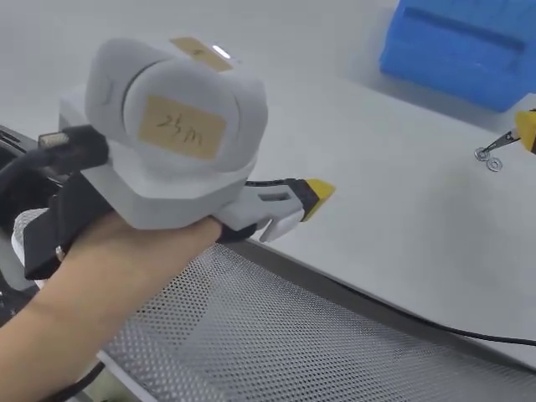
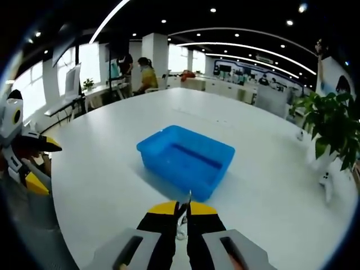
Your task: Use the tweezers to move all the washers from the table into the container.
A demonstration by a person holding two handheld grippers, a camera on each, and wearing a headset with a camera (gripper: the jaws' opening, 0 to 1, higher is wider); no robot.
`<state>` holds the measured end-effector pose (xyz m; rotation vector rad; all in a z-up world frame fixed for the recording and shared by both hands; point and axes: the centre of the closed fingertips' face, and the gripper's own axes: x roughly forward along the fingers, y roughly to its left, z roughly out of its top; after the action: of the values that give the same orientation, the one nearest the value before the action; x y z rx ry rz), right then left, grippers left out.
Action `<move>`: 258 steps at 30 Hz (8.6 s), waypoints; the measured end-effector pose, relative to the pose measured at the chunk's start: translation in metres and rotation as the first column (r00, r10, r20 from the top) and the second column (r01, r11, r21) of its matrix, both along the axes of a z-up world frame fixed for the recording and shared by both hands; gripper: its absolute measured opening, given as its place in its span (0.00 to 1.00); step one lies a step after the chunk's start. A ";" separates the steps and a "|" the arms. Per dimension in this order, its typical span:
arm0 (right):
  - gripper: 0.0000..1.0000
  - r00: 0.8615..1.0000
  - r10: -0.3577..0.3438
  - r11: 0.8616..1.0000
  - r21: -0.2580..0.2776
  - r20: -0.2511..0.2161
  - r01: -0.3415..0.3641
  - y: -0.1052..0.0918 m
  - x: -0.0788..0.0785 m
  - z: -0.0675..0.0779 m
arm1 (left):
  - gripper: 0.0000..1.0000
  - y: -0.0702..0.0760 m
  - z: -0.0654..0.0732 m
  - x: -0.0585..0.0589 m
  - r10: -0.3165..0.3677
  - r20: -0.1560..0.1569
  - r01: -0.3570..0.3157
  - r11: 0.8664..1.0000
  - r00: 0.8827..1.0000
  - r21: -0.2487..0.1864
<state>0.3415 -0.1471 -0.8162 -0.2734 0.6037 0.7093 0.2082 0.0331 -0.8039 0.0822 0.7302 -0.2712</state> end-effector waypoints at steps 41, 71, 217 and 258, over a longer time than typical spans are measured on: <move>0.00 0.993 0.109 0.988 0.107 0.041 -0.113 0.040 0.009 0.050 | 0.77 -0.001 0.007 0.003 -0.014 0.021 0.014 1.000 1.000 0.008; 0.01 0.995 0.063 0.997 0.036 0.084 -0.066 0.061 0.072 0.013 | 0.77 0.003 0.001 0.001 -0.001 0.002 0.001 1.000 1.000 0.005; 0.01 0.882 0.432 0.818 -0.330 -0.189 -0.472 0.038 -0.050 0.007 | 0.62 0.001 0.080 -0.045 -0.003 0.130 -0.005 0.998 0.991 0.059; 0.20 0.850 0.502 0.851 -0.083 -0.158 -0.518 0.076 -0.093 0.017 | 0.67 0.001 0.070 -0.047 -0.016 0.092 0.014 1.000 0.996 0.027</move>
<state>0.2485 -0.0708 -0.7989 -0.5181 0.7088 1.2170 0.1612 0.0345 -0.7341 0.1246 0.6422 -0.2701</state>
